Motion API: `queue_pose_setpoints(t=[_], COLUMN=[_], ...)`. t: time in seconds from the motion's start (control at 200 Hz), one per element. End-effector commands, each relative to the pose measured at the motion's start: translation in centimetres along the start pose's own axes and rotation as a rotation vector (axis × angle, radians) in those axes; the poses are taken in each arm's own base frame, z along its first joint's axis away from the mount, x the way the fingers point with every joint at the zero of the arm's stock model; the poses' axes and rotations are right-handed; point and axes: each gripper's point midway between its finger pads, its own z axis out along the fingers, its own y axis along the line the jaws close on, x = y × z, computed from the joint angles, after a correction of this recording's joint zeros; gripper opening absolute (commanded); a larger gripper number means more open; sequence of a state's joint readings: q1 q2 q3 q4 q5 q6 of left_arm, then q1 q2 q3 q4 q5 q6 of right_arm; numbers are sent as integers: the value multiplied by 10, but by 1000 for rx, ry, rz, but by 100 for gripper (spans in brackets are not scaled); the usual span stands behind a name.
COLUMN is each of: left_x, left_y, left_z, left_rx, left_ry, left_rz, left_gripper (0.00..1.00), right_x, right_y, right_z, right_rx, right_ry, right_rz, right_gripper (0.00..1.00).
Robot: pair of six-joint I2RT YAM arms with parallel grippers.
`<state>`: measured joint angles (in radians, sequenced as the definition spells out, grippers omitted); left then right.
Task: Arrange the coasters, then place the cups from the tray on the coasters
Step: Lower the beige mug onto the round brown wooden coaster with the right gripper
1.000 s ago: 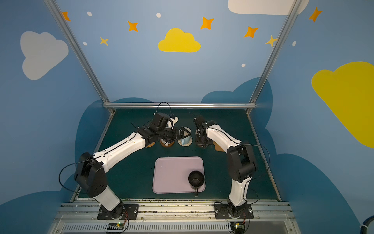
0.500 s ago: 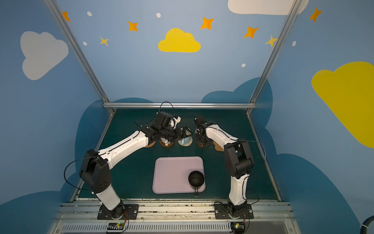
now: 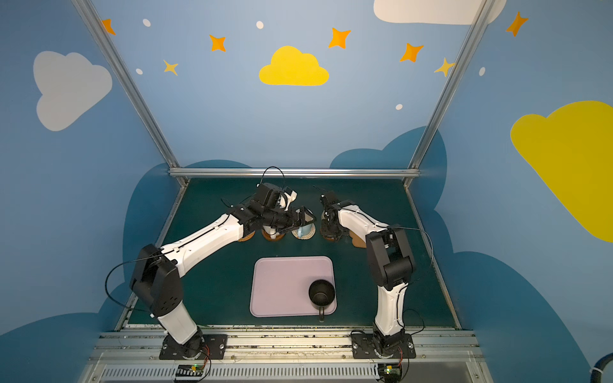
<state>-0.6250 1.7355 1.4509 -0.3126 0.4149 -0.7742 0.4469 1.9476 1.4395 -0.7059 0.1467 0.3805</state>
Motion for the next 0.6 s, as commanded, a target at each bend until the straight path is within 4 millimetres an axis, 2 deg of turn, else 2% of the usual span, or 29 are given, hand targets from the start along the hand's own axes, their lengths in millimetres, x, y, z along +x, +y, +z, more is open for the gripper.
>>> queue_pose_setpoints(t=[0.0, 0.31, 0.591], left_x=[2, 0, 2], left_y=[2, 1, 3], left_z=[5, 1, 2], left_rx=[1, -3, -5], left_ry=[12, -1, 2], left_rz=[2, 7, 1], left_gripper=[99, 99, 99], right_x=[-2, 9, -6], right_y=[-1, -2, -4], right_z=[-4, -8, -25], right_rx=[-6, -8, 19], right_ry=[-25, -21, -52], right_rz=[0, -1, -22], right_gripper=[0, 0, 0])
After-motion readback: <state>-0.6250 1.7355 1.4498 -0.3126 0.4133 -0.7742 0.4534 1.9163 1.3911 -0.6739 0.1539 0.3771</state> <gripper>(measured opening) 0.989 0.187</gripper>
